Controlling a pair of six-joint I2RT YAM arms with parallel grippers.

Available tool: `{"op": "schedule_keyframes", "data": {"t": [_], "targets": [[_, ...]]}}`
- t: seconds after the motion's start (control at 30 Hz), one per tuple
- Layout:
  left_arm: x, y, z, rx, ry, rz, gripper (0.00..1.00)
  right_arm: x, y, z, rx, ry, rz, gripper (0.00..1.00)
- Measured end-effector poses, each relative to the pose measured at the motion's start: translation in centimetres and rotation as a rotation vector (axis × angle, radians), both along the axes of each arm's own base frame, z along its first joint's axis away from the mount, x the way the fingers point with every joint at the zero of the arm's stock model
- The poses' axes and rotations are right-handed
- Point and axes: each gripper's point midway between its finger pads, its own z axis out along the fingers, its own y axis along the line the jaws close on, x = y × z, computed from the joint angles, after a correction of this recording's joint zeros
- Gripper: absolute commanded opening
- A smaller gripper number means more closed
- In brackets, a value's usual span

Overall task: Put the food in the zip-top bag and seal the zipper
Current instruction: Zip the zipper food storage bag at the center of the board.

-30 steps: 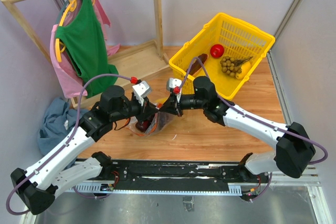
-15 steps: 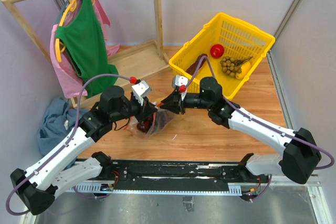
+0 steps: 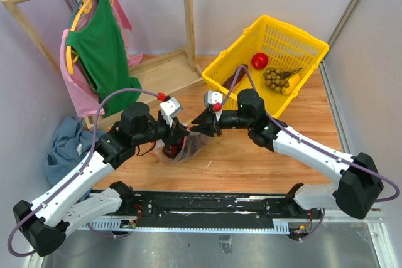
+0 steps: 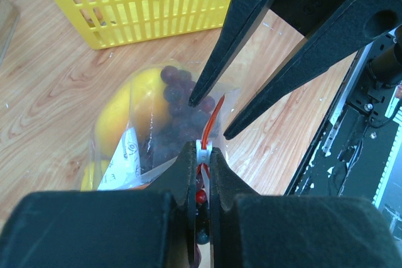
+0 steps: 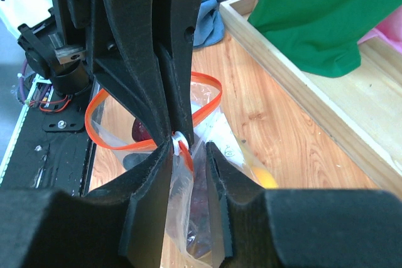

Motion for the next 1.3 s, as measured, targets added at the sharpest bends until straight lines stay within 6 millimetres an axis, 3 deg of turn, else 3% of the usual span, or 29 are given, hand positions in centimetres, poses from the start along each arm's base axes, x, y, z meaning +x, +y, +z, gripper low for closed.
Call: {"op": "schedule_keyframes", "data": {"t": [0.07, 0.13, 0.17, 0.4, 0.63, 0.93, 1.1, 1.3], "targets": [[0.0, 0.0, 0.0, -0.001, 0.0, -0.003, 0.0, -0.2, -0.1, -0.3, -0.011, 0.004, 0.009, 0.19], [-0.1, -0.1, 0.0, -0.001, 0.001, -0.005, 0.0, -0.3, -0.1, -0.5, -0.02, 0.002, 0.017, 0.02], [-0.1, -0.1, 0.0, -0.002, 0.001, -0.006, 0.0, -0.4, -0.2, -0.7, -0.027, 0.006, 0.018, 0.01], [-0.2, -0.1, 0.1, -0.004, 0.003, -0.01, 0.0, 0.2, -0.5, -0.6, -0.039, 0.005, -0.026, 0.01], [-0.2, -0.2, 2.1, -0.037, -0.028, -0.009, 0.0, 0.1, -2.4, 1.5, 0.014, -0.027, -0.121, 0.01], [-0.9, 1.1, 1.8, 0.007, 0.019, 0.031, 0.0, 1.1, -4.9, 4.4, 0.092, -0.055, -0.297, 0.01], [-1.2, 1.0, 2.2, -0.001, 0.013, 0.015, 0.0, 0.0, -4.6, 4.4, 0.071, -0.048, -0.233, 0.32], [-1.5, 0.8, 2.1, 0.011, 0.014, -0.018, 0.0, -0.5, -2.7, 3.8, 0.023, -0.04, -0.107, 0.44]]}}
